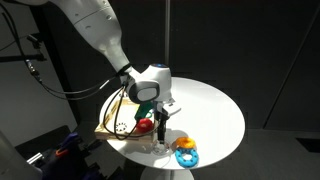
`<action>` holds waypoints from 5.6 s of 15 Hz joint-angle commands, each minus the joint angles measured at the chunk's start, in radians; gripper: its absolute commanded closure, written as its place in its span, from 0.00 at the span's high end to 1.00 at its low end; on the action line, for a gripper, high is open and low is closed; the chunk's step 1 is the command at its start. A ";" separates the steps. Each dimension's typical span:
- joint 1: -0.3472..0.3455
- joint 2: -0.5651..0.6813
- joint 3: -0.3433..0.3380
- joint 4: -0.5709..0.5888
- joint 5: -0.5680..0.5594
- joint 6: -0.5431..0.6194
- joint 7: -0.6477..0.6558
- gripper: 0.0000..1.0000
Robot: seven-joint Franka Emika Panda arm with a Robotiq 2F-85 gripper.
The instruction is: Pick up the clear ring from the table and place it in the wooden tray
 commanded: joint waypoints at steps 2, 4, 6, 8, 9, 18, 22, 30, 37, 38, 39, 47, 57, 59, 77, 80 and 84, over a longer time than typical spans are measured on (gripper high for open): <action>-0.002 0.037 0.009 0.009 0.059 0.055 -0.040 1.00; -0.006 0.049 0.017 0.008 0.081 0.072 -0.050 1.00; -0.012 0.059 0.026 0.007 0.106 0.083 -0.062 1.00; -0.009 0.069 0.025 0.007 0.124 0.090 -0.071 0.99; -0.006 0.072 0.022 0.007 0.128 0.089 -0.072 0.74; 0.016 0.003 -0.015 0.012 0.120 0.054 -0.063 0.12; 0.033 -0.033 -0.029 0.018 0.111 0.043 -0.052 0.09; 0.120 -0.140 -0.020 0.005 0.087 0.042 -0.021 0.09; 0.171 -0.220 0.066 -0.030 0.100 -0.040 -0.045 0.09; 0.162 -0.234 0.094 -0.035 0.118 -0.068 -0.065 0.09; 0.157 -0.242 0.114 -0.034 0.126 -0.097 -0.075 0.09; 0.156 -0.234 0.179 -0.066 0.123 -0.210 -0.077 0.20; 0.162 -0.198 0.161 -0.111 0.086 -0.210 -0.065 0.72; 0.158 -0.201 0.160 -0.109 0.082 -0.220 -0.075 0.87; 0.057 -0.514 0.171 -0.060 -0.095 -0.710 -0.441 1.00; 0.045 -0.574 0.173 -0.045 -0.121 -0.760 -0.436 1.00; 0.033 -0.646 0.173 -0.034 -0.109 -0.783 -0.444 1.00</action>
